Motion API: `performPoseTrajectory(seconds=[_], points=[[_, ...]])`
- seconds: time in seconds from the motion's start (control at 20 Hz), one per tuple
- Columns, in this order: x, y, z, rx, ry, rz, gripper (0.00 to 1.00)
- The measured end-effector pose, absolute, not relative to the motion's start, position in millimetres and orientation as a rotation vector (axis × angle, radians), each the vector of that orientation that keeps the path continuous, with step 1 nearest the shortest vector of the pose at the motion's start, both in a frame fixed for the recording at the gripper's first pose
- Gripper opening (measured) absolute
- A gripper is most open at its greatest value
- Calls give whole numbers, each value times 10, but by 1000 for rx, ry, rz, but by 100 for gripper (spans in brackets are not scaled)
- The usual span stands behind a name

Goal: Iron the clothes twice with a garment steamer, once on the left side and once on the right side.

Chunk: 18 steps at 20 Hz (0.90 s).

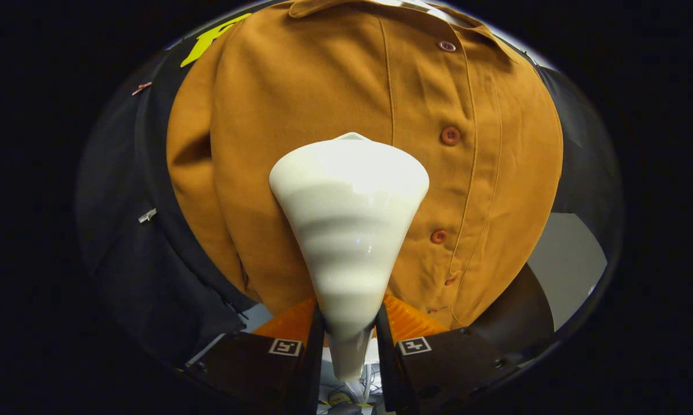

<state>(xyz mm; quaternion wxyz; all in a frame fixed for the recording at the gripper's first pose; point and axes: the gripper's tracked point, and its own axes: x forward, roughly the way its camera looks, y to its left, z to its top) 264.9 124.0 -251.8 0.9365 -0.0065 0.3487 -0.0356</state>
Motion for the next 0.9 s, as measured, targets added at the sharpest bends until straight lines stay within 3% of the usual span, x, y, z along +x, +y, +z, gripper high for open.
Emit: performPoseTrajectory(seconds=[0.55,0.9], points=[[2164,1218,-3525,36,964,-75,46],[1971,1184,-3380,41,945,-63,46]])
